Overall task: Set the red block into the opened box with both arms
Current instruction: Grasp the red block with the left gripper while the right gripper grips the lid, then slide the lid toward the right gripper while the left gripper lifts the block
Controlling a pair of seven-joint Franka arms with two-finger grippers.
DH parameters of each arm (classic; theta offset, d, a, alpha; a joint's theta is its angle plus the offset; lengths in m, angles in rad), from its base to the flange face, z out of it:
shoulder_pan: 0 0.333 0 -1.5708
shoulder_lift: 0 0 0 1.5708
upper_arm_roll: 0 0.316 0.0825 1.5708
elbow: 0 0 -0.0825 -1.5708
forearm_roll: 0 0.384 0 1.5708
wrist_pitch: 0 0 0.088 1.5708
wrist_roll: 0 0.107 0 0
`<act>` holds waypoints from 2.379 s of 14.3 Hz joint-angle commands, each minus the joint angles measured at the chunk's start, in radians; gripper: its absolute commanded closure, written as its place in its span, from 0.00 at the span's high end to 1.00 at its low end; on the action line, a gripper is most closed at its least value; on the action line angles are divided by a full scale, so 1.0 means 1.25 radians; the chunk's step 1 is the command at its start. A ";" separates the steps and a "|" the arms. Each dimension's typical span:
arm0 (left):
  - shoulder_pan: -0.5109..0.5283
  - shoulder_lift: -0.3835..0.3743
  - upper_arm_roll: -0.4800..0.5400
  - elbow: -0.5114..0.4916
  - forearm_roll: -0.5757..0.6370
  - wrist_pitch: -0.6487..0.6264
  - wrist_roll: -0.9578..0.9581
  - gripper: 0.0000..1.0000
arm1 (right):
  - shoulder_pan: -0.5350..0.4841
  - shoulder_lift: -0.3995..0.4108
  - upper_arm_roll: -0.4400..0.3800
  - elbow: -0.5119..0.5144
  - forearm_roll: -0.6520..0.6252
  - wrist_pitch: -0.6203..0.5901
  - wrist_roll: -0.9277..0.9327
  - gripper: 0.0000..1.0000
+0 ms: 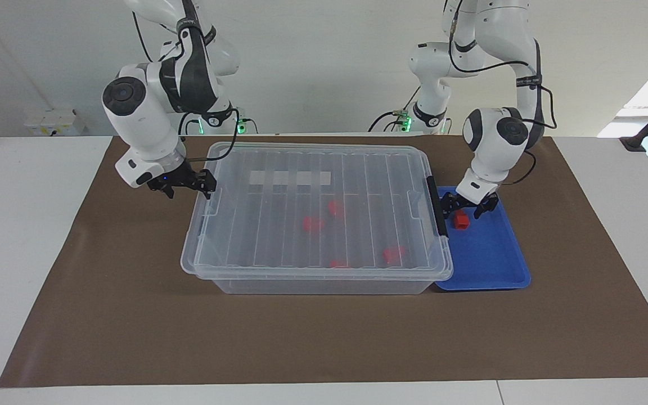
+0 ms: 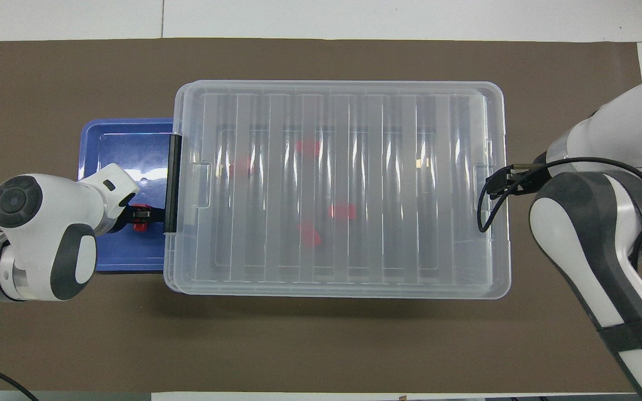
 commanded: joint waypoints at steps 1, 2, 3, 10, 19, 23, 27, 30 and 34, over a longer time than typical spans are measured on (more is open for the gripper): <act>0.007 0.009 0.003 -0.014 0.007 0.055 -0.007 1.00 | -0.005 -0.023 0.001 -0.032 -0.008 0.020 -0.020 1.00; 0.007 0.016 0.003 -0.014 0.007 0.060 -0.007 1.00 | -0.005 -0.028 -0.002 -0.036 -0.008 0.020 -0.023 1.00; 0.007 0.016 0.003 -0.015 0.007 0.059 -0.007 1.00 | -0.005 -0.029 -0.004 -0.037 -0.008 0.021 -0.029 1.00; 0.007 0.014 0.003 -0.020 0.007 0.051 -0.082 0.00 | -0.006 -0.027 -0.042 -0.036 -0.011 0.037 -0.102 1.00; 0.004 -0.040 0.003 0.047 0.007 -0.074 -0.084 0.00 | -0.015 -0.026 -0.082 -0.035 -0.028 0.045 -0.180 1.00; 0.004 -0.082 0.004 0.150 0.007 -0.246 -0.083 0.00 | -0.015 -0.026 -0.107 -0.035 -0.029 0.046 -0.215 1.00; 0.001 -0.135 0.003 0.226 0.007 -0.374 -0.083 0.00 | -0.021 -0.022 -0.131 -0.029 -0.041 0.052 -0.250 1.00; -0.040 -0.128 -0.006 0.272 0.007 -0.404 -0.092 0.00 | -0.021 -0.022 -0.164 -0.027 -0.041 0.057 -0.276 1.00; -0.118 -0.128 -0.015 0.271 0.007 -0.383 -0.117 0.00 | -0.021 -0.019 -0.196 -0.024 -0.041 0.058 -0.315 1.00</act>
